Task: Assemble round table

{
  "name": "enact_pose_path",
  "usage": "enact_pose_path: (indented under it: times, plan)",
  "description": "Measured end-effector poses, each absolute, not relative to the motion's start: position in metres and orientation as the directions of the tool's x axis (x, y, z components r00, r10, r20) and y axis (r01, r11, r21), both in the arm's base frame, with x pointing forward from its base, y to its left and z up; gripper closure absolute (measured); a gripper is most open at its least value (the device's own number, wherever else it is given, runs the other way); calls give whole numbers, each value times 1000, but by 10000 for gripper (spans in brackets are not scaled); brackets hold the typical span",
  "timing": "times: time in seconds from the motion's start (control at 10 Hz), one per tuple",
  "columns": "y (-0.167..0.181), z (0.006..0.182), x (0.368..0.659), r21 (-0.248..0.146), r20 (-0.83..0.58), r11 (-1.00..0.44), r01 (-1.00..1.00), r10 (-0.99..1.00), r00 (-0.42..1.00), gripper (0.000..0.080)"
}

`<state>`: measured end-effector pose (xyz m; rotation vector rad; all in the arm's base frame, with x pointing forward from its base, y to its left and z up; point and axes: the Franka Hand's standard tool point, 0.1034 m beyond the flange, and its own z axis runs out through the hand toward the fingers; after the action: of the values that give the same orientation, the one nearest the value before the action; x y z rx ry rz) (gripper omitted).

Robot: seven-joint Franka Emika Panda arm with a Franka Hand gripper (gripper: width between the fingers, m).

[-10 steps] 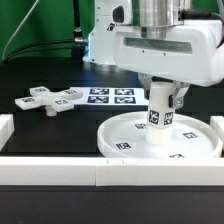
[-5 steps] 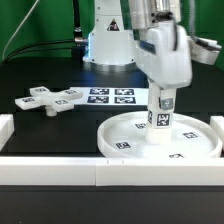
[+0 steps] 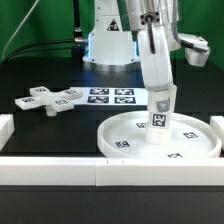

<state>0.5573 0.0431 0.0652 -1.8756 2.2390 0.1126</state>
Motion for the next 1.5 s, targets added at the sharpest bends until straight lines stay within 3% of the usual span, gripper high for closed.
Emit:
enact_pose_path:
  times: [0.1,0.2,0.6,0.9,1.5]
  plan:
    - [43,65,557,-81,-215,183,-980,-963,-162,182]
    - [43,65,557,-96,-207,110,-989,-974,-88,160]
    - [43,65,557,-152,-169,-187,-971,-963,212,151]
    - [45,66,557,-160,-92,-556,-815,-814,574,151]
    - [44,66,557,-166,-10,-878,-449,-453,891,151]
